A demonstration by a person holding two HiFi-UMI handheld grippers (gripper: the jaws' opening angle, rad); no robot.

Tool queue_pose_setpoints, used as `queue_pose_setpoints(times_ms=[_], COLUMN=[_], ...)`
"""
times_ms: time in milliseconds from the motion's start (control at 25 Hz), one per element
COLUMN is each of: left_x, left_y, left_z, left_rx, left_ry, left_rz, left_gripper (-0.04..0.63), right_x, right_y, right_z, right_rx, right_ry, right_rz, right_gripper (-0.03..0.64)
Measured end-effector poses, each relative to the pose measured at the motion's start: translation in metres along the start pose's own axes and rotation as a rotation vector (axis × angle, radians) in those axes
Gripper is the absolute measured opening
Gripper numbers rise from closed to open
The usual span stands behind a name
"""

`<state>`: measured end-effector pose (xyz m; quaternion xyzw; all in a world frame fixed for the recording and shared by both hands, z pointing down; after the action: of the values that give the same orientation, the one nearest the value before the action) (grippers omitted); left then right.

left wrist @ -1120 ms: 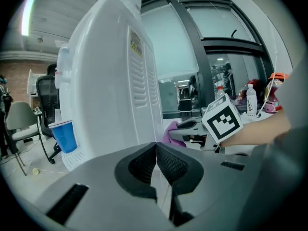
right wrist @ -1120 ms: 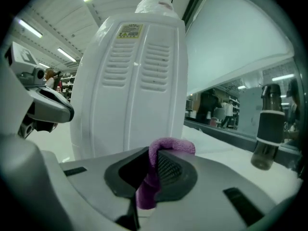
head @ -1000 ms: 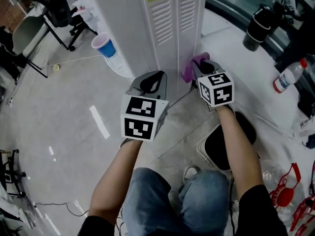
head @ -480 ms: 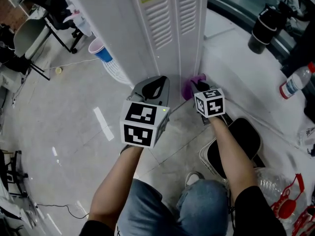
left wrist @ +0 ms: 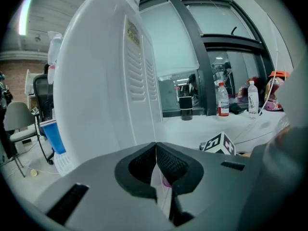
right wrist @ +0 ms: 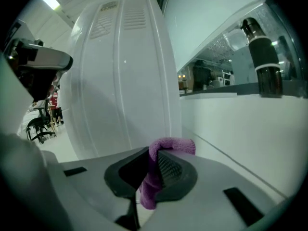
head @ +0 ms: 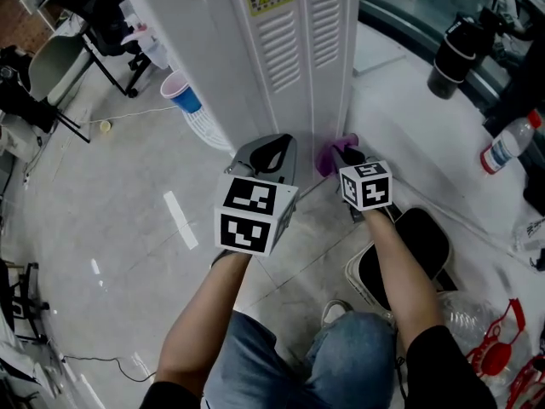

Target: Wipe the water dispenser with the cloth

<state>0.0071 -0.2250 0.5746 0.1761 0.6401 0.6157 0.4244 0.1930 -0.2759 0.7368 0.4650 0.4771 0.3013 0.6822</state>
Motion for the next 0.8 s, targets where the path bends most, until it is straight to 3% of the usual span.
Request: queue_pose_setpoints(times_ms=[320,800], left_x=[0.021,0.055], left_y=[-0.031,-0.107], left_z=[-0.005,-0.019], left_rx=[-0.006,-0.02], left_ry=[-0.005,-0.02], left_rz=[0.034,0.14], left_gripper=[0.026,0.026], right_x=[0.059,0.138], right_y=[-0.064,-0.213], right_z=[-0.02,-0.059], right_rx=[0.047,0.181], right_ry=[0.007,-0.01], right_rz=[0.11,0.33], right_gripper=[0.032,0.032])
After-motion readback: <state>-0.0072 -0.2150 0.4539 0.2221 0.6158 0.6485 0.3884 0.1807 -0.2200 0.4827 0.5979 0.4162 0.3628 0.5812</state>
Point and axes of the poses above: the fingertips, and each gripper's own axes: x backward along the fingers, z to its right, y out of its underside, the point moved 9 cm from there along x, backward along the fingers, and after that the axes turned 2 degrees about z, right-handed, at the moved point
